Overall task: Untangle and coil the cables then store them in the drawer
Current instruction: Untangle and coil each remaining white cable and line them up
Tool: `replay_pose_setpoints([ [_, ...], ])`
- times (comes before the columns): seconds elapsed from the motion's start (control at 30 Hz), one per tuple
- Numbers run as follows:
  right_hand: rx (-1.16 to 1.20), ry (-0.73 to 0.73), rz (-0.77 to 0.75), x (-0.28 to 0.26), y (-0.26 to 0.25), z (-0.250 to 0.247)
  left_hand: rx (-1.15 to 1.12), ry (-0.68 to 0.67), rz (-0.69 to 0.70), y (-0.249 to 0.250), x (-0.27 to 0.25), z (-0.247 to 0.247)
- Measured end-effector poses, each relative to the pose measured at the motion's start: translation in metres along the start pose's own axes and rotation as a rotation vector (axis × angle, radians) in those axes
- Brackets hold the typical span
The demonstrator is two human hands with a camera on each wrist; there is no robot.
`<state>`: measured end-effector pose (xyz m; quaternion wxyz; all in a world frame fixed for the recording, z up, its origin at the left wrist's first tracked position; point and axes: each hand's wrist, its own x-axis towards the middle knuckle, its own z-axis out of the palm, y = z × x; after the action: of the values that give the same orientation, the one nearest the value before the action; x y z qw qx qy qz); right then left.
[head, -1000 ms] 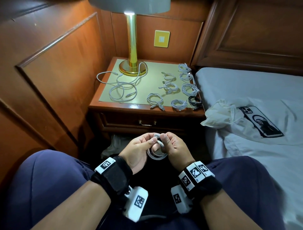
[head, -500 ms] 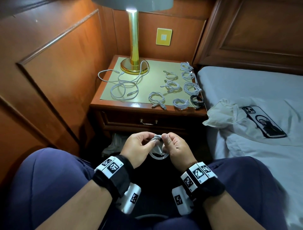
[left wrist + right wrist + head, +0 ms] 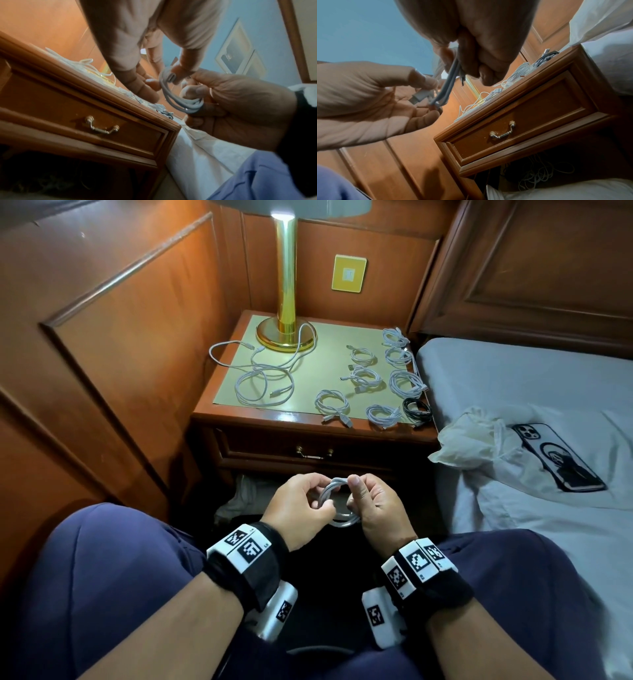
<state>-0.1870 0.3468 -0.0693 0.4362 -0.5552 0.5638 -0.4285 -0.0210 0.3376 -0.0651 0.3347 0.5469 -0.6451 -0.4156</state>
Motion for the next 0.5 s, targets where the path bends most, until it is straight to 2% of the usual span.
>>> replay_pose_setpoints([
  [0.1, -0.042, 0.020, -0.036, -0.001, 0.000, 0.001, 0.121, 0.054, 0.029, -0.001, -0.001, -0.004],
  [0.2, -0.101, 0.046, -0.058, -0.002, 0.000, 0.002, 0.207, -0.008, 0.059, 0.001, 0.000, -0.010],
  [0.37, -0.137, 0.099, -0.044, 0.003, 0.001, -0.004, 0.174, -0.227, 0.096, 0.003, 0.006, -0.018],
  [0.5, 0.015, 0.041, 0.022, 0.003, 0.003, -0.002, -0.076, -0.416, 0.067, 0.000, 0.010, -0.031],
])
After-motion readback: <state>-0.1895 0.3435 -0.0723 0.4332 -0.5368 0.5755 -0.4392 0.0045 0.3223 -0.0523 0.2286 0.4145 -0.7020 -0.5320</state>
